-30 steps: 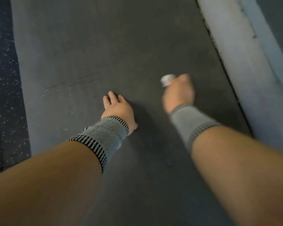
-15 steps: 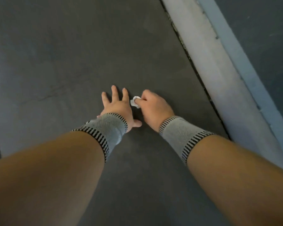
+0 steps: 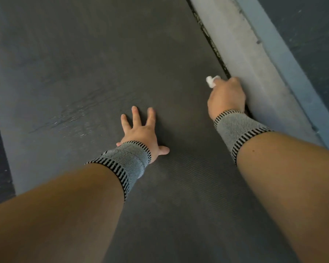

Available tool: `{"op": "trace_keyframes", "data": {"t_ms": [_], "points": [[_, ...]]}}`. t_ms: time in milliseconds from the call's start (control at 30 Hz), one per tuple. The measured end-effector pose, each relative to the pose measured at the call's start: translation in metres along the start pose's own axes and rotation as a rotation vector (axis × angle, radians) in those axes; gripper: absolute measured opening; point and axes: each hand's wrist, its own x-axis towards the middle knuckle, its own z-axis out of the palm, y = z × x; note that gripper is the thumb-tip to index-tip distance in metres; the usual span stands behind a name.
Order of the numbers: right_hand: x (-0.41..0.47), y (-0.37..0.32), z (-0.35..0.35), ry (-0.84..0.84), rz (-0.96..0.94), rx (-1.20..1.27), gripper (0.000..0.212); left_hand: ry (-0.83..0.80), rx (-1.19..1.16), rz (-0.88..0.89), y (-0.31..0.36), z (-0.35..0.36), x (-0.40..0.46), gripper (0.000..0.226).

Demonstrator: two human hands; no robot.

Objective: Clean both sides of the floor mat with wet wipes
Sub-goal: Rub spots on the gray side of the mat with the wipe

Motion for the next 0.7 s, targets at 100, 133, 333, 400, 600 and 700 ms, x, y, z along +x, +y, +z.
{"op": "trace_keyframes", "data": {"t_ms": [100, 133, 333, 400, 600, 700], "points": [[-0.026, -0.004, 0.009, -0.043, -0.28, -0.297, 0.022, -0.035, -0.019, -0.006, 0.004, -0.003, -0.001, 0.123], [-0.037, -0.003, 0.014, -0.123, -0.394, -0.322, 0.023, -0.037, -0.022, -0.009, 0.004, -0.004, -0.001, 0.122], [-0.011, 0.039, -0.024, 0.081, -0.241, -0.472, 0.028, -0.04, -0.008, -0.019, 0.007, -0.006, -0.001, 0.124], [-0.034, 0.043, -0.025, 0.067, -0.245, -0.407, 0.027, -0.04, -0.009, -0.023, 0.01, -0.008, -0.002, 0.124], [-0.07, 0.089, -0.045, 0.075, -0.207, -0.381, 0.029, -0.029, -0.003, -0.02, 0.008, -0.009, -0.002, 0.123], [-0.113, 0.075, -0.036, 0.026, -0.181, -0.352, 0.03, -0.026, 0.001, -0.014, 0.006, -0.009, -0.003, 0.123]]}}
